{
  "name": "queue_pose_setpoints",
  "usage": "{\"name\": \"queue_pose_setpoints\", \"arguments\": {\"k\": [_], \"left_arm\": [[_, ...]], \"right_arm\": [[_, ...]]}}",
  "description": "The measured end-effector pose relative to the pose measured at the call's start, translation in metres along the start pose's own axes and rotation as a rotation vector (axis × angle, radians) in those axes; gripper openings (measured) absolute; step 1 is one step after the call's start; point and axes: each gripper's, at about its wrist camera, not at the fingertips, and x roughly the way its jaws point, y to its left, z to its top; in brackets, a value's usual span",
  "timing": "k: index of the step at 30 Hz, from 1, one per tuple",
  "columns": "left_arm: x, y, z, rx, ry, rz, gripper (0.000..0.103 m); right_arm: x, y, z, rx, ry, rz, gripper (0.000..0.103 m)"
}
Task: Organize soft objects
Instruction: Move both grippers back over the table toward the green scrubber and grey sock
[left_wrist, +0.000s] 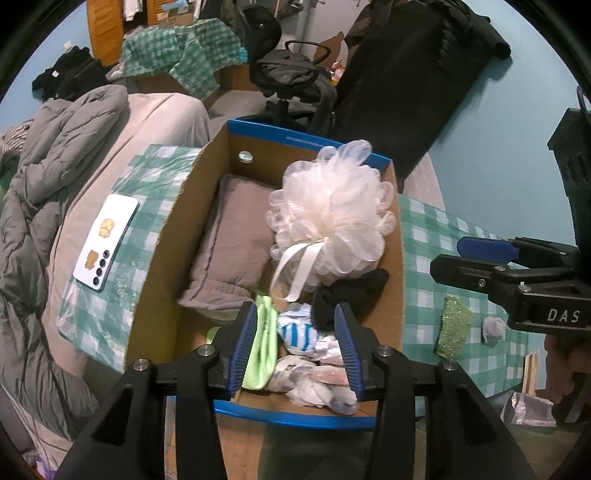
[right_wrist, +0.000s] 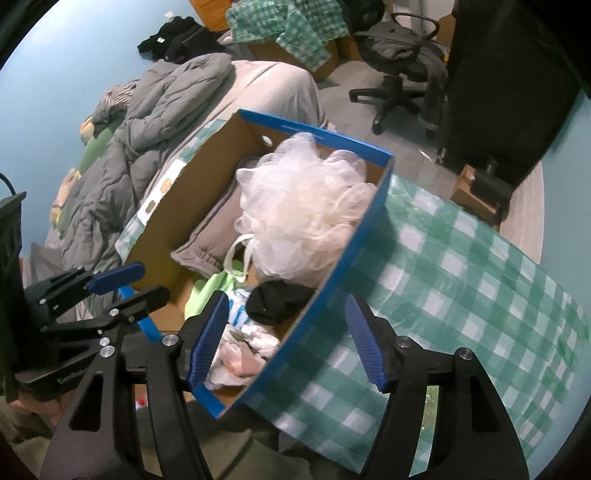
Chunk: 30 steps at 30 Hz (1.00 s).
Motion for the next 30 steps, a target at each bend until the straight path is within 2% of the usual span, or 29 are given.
{"name": "queue_pose_setpoints", "arguments": {"k": [19, 22, 28, 30], "left_arm": [[0.011, -0.075, 0.01, 0.172, 0.01, -0.061, 0.052], [0.013, -0.086, 0.011, 0.197, 0.014, -0.067, 0.058], [0.016, -0.108, 0.012, 0.239, 0.02, -0.09, 0.059], [0.018, -0.116, 0.013, 0.249, 0.025, -0.096, 0.063]], "right_arm": [[-0.044, -0.074, -0.035, 0.174, -0.037, -0.092, 0.068], [-0.05, -0.084, -0.041, 0.196, -0.042, -0.107, 0.07], [-0.061, -0.104, -0.057, 0.241, -0.043, -0.13, 0.071], [-0.063, -0.111, -0.061, 0.251, -0.042, -0.136, 0.071]]}}
